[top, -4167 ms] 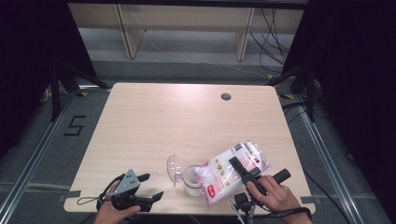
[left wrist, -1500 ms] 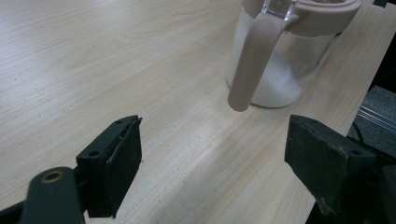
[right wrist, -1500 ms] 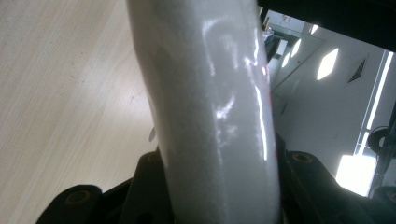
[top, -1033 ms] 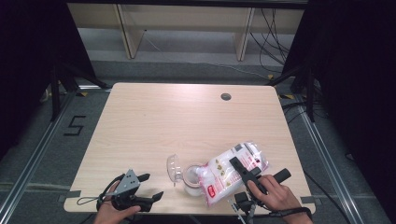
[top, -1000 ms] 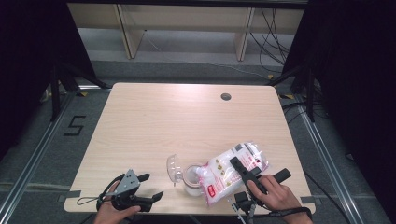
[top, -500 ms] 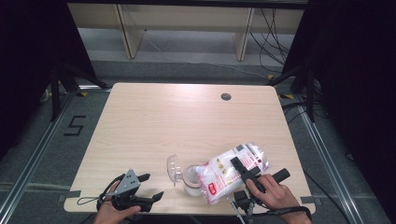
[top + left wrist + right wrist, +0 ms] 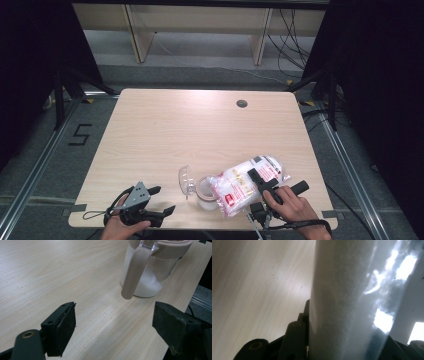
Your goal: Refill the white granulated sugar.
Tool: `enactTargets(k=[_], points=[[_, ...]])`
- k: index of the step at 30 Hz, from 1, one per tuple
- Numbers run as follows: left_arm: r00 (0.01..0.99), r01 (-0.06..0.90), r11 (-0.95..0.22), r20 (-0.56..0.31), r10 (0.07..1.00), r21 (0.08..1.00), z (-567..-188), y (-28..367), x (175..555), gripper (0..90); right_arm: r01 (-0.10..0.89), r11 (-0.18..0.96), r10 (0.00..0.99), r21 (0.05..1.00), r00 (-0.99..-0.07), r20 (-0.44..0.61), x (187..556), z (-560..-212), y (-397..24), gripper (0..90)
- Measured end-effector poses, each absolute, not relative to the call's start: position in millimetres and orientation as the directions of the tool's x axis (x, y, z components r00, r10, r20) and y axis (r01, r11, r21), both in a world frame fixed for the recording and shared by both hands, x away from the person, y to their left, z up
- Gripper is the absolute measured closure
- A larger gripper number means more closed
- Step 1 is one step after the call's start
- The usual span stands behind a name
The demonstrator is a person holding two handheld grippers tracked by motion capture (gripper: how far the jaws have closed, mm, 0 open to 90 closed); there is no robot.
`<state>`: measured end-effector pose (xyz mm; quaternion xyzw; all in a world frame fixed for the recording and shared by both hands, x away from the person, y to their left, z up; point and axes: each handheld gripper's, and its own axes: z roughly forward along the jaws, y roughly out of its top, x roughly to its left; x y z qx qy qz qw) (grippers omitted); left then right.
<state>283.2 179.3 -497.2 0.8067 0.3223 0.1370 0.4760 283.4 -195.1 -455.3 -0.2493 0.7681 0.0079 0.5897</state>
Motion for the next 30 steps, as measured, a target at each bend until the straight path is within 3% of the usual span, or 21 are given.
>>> enactTargets(k=[11,14,21,22,24,25,26,30], points=[[0.749,0.397,-0.330,-0.094,0.656,0.857,-497.4,180.5,283.8,18.5,-0.441,0.879,-0.296,-0.179,-0.213,-0.931,287.8,-454.0,-204.6,71.1],[0.755,0.391,-0.337,-0.089,0.650,0.856,-497.3,180.3,283.9,18.6,-0.433,0.898,-0.206,-0.075,-0.265,-0.942,286.6,-454.2,-209.1,71.3],[0.750,0.395,-0.331,-0.092,0.655,0.857,-497.6,180.8,283.8,18.6,-0.494,0.866,-0.103,0.077,-0.327,-0.939,286.6,-448.7,-212.0,71.6],[0.750,0.394,-0.331,-0.092,0.655,0.857,-497.5,180.8,283.8,18.6,-0.471,0.871,-0.046,0.143,-0.367,-0.929,284.8,-451.8,-213.2,71.6],[0.750,0.394,-0.332,-0.091,0.655,0.857,-497.6,180.8,283.8,18.6,-0.505,0.847,-0.047,0.165,-0.381,-0.923,286.4,-449.8,-213.1,71.6],[0.749,0.394,-0.334,-0.089,0.657,0.856,-497.6,180.7,283.6,18.6,-0.451,0.855,0.034,0.257,-0.445,-0.895,283.4,-454.8,-215.2,71.7],[0.750,0.394,-0.332,-0.091,0.655,0.857,-497.7,180.6,283.8,18.6,-0.466,0.850,0.024,0.245,-0.431,-0.902,285.2,-452.4,-215.9,71.7],[0.750,0.394,-0.332,-0.091,0.655,0.857,-497.2,181.0,283.7,18.6,-0.447,0.822,0.106,0.352,-0.488,-0.867,289.6,-452.2,-221.3,71.9]])
